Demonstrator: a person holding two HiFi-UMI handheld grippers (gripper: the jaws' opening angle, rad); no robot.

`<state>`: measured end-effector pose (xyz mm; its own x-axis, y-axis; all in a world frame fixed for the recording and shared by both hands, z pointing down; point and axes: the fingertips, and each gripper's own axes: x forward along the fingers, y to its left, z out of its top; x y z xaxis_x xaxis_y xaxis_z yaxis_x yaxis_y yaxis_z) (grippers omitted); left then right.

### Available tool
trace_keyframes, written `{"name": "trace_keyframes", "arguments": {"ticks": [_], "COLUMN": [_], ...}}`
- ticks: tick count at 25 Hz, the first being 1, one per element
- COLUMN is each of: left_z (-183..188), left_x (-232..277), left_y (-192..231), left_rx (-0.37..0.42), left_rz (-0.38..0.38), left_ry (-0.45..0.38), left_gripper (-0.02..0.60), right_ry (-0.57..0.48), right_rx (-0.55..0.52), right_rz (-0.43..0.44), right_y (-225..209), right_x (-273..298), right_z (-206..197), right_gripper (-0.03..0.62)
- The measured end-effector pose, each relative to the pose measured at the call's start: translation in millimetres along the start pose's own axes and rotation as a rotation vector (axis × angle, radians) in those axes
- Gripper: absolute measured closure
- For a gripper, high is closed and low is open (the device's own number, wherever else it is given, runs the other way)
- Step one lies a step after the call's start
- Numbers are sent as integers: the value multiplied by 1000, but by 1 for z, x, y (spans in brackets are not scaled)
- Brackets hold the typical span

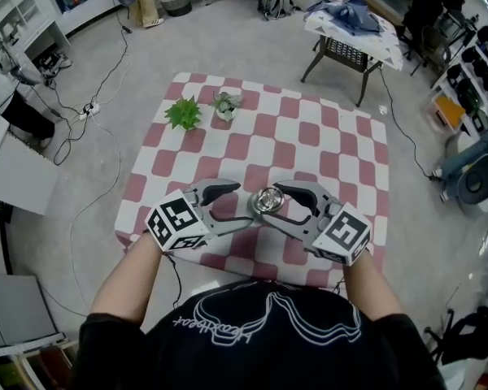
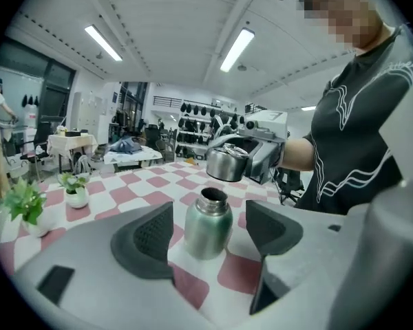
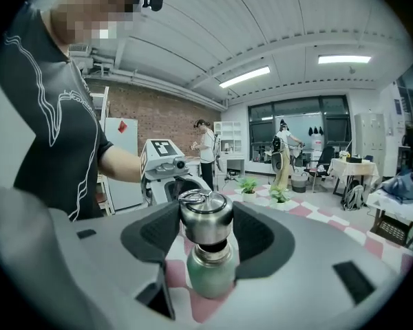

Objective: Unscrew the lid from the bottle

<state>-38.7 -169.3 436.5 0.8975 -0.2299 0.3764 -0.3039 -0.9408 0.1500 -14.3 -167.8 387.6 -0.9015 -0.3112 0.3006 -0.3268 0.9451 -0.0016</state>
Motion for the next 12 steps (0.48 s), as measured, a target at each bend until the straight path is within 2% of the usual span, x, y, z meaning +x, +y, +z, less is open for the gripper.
{"name": "trace_keyframes", "arguments": {"ticks": [2, 5, 9, 12], "left_z": [16, 48, 89, 112], "left_x": [-14, -33, -52, -62], "left_y": [-5, -18, -32, -43], "left_rx": [-18, -49, -95, -135], "left_rz": [42, 95, 204, 283], "left_ry": [-58, -161, -288, -355], "left_gripper": [262, 409, 543, 574], "right_ry": [-43, -106, -194, -244], "right_rx": [15, 55, 98, 93], "right_rz": [-37, -96, -149, -168], "right_y": [2, 4, 7, 9], "right_x": [-8, -24, -44, -61], "right_z": [12, 31, 62, 80], "right_gripper": [349, 349, 349, 349]}}
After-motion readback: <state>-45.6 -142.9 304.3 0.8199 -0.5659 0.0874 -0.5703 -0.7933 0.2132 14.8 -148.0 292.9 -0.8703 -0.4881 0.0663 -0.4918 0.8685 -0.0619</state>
